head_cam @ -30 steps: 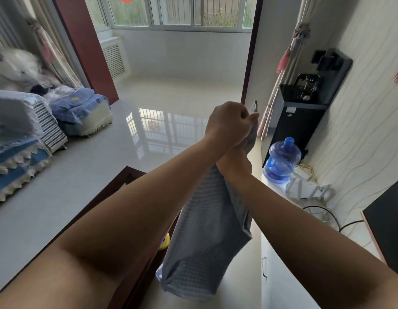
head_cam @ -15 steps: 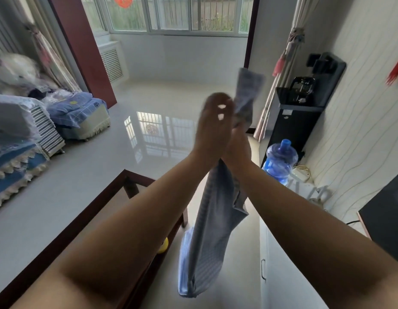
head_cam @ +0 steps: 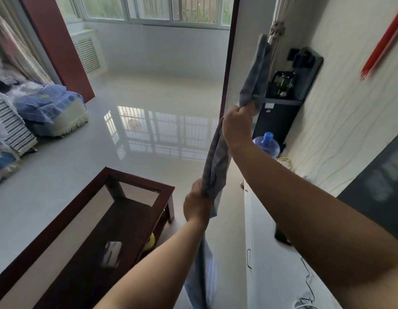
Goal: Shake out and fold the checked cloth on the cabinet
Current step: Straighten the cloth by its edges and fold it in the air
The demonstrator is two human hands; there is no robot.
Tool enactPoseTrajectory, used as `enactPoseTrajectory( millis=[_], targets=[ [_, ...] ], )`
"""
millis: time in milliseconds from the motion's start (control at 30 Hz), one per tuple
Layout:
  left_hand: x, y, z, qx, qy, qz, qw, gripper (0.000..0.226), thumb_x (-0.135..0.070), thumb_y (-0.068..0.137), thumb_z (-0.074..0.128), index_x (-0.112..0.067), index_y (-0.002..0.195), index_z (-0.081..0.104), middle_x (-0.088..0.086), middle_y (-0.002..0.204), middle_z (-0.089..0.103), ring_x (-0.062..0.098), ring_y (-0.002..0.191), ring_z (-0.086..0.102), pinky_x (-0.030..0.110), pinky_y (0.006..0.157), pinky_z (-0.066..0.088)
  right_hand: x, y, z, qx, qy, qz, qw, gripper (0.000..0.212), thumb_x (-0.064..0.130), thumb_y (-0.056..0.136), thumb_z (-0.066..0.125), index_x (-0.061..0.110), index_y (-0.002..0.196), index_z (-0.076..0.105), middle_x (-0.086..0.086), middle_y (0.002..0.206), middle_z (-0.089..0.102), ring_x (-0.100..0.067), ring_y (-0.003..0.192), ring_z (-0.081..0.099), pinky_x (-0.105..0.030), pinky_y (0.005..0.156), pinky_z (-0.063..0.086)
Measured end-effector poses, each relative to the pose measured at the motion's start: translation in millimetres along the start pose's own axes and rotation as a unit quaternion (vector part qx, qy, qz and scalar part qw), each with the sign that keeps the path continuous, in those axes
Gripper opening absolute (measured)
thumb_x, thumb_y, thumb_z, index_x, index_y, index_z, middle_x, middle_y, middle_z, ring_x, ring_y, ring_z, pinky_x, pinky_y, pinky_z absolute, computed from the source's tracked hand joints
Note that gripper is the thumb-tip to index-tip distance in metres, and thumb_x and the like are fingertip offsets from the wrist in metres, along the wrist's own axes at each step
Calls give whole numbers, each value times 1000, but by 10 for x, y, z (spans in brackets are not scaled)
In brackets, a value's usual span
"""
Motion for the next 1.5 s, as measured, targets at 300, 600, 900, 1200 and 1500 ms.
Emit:
enactPoseTrajectory(
  millis=[300, 600, 900, 1200, 1500],
  targets=[
    [921, 278, 56, 161, 117, -44, 979, 34, -20, 95, 37, -22, 126, 49, 15, 109, 67, 36, 98, 62, 41, 81, 51, -461, 449, -685, -26, 1, 33, 999, 34, 12, 97, 34, -8, 122, 46, -30, 125, 52, -39, 115, 50, -30, 90, 39],
    [261, 926, -519, 217, 327, 104, 914, 71, -16, 88, 48, -49, 143, 19, 3, 94, 61, 18, 71, 58, 29, 51, 44, -1951, 431, -1391, 28, -23, 129, 991, 46, 13, 92, 38, 12, 138, 39, -11, 141, 46, -28, 127, 44, -42, 110, 34],
    [-77, 877, -784, 356, 364, 66, 858, 27, -10, 82, 57, -36, 87, 62, 1, 69, 71, 15, 47, 68, 33, 44, 58, -3211, -308, -945, 138, -23, 291, 946, 49, 43, 98, 38, 18, 140, 33, -10, 139, 48, -30, 126, 46, -45, 108, 36],
    [-194, 809, -955, 429, 385, -17, 817, 37, -4, 74, 45, -25, 91, 70, 9, 58, 71, 25, 49, 69, 31, 44, 54, -3366, -709, -654, 42, -100, 450, 887, 81, 64, 91, 27, 2, 143, 28, -27, 139, 44, -44, 123, 46, -48, 104, 39],
    [-270, 703, -958, 427, 367, -79, 823, 32, -3, 92, 46, -14, 117, 63, 11, 77, 72, 20, 56, 68, 32, 55, 59, -1930, -1525, 778, 454, 33, 32, 890, 31, 55, 81, 57, 59, 111, 49, 37, 109, 58, 14, 104, 54, -8, 86, 44]
  ],
)
Point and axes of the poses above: each hand's wrist, its own y-axis towards the middle knuckle, its own z-axis out of the palm, x = y × z, the point moved 8 cm from there along y, towards the middle knuckle
